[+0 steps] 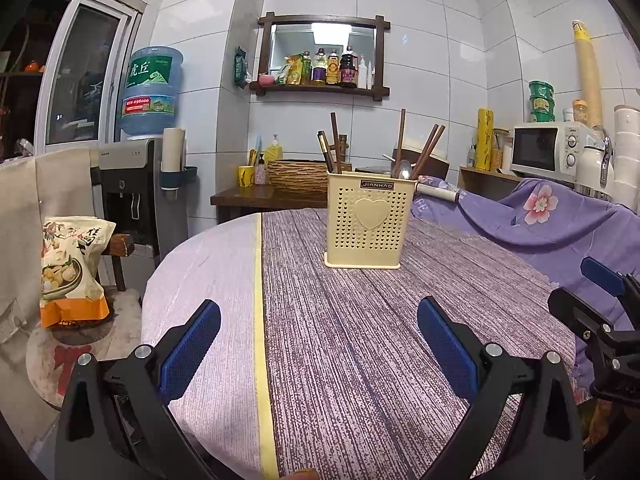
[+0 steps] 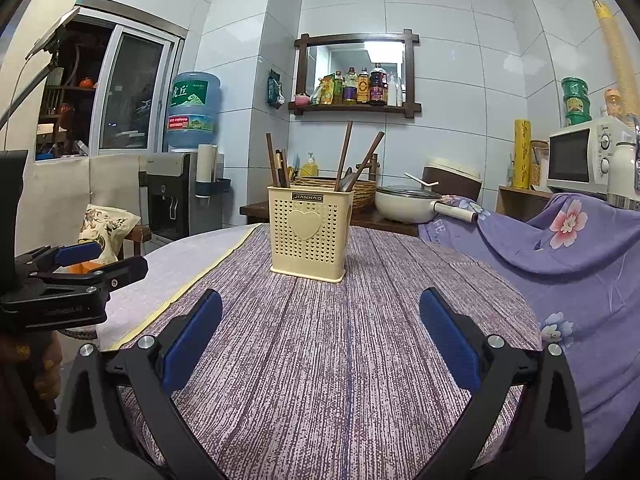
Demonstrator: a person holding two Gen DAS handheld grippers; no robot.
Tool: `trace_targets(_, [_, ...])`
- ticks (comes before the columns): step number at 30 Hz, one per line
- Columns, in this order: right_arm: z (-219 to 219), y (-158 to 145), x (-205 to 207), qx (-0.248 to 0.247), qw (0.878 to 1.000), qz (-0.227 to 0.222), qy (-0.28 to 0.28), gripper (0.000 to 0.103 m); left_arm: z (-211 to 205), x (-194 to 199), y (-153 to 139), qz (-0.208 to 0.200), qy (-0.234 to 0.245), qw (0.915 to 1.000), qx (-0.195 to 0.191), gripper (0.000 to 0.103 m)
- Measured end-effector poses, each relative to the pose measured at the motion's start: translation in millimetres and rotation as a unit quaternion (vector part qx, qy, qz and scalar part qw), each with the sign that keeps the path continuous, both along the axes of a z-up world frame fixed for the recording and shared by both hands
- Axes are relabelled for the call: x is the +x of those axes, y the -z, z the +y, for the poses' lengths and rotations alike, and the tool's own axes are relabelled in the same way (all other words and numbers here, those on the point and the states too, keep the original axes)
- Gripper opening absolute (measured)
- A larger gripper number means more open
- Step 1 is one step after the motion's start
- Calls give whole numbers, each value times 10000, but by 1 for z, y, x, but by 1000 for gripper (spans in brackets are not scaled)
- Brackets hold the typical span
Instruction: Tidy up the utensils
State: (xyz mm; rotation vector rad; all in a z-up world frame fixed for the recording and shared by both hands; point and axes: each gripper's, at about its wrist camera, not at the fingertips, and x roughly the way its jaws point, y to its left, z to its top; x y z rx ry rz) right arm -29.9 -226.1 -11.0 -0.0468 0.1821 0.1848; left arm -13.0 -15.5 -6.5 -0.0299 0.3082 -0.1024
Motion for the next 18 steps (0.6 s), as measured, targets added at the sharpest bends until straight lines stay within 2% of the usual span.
trace_targets(18, [0,2,1,-18,10000,31,-31,97,0,0,-1,35,5,10000,-46,97])
